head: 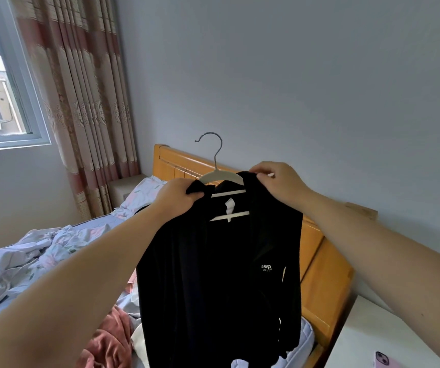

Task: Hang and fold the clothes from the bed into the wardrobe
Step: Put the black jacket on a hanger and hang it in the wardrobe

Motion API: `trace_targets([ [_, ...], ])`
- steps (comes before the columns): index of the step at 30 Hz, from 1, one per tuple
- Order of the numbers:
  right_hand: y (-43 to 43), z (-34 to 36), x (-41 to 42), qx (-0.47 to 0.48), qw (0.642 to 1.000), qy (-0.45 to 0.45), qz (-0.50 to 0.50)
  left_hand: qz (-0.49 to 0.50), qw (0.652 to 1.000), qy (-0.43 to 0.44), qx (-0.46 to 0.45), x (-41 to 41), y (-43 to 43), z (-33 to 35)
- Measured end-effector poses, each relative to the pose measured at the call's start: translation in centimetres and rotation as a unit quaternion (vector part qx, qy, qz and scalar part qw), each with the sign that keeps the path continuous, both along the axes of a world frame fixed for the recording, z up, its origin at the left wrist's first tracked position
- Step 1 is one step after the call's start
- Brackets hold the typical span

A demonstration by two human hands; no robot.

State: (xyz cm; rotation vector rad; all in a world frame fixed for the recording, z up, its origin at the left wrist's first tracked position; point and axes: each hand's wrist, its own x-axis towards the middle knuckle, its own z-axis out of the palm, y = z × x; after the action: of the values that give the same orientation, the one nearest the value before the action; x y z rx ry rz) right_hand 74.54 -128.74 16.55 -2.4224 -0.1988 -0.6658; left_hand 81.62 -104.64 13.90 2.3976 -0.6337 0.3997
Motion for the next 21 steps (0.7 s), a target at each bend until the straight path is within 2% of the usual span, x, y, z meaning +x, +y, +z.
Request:
trace_targets([
  [3,0.7,-0.1,0.0,-0.054,0.997,0.042,0.023,-0.018,1.0,0.005,0.005,0.1,-0.1,0.4],
  [5,0.5,0.3,0.0,-0.014,0.997,0.08,0.013,-0.032,0.999,-0.006,0.018,0.1,-0.1,0.5],
  [7,-0.2,0.8,0.1,0.053,0.984,0.166,0.021,-0.036,0.998,-0.025,0.042,0.0,-0.2,0.4],
  [10,-0.9,1.0,0.4,0.128,0.934,0.331,0.047,-0.054,0.994,-0.058,0.071,-0.5,-0.8,0.2],
  [13,-1.0,0.4,1.2,0.168,0.925,0.337,0.054,-0.088,0.988,-0.089,0.095,-1.2,-1.5,0.0],
  [16,-2.2,0.2,1.5,0.283,0.866,0.394,0.123,-0.131,0.977,-0.136,0.097,-1.8,-1.6,-0.2],
  [17,-2.5,0.1,1.5,0.309,0.851,0.408,0.118,-0.146,0.973,-0.151,0.091,-2.0,-1.6,-0.2],
  [18,-2.7,-0.2,1.5,0.309,0.852,0.413,0.092,-0.161,0.97,-0.162,0.088,-2.1,-1.6,-0.2],
  [20,-2.8,-1.4,1.9,0.243,0.877,0.411,0.047,-0.187,0.965,-0.165,0.081,-2.6,-1.9,-0.1],
  [21,-2.4,-2.0,2.2,0.222,0.88,0.414,0.064,-0.199,0.963,-0.163,0.08,-2.7,-2.1,0.0],
])
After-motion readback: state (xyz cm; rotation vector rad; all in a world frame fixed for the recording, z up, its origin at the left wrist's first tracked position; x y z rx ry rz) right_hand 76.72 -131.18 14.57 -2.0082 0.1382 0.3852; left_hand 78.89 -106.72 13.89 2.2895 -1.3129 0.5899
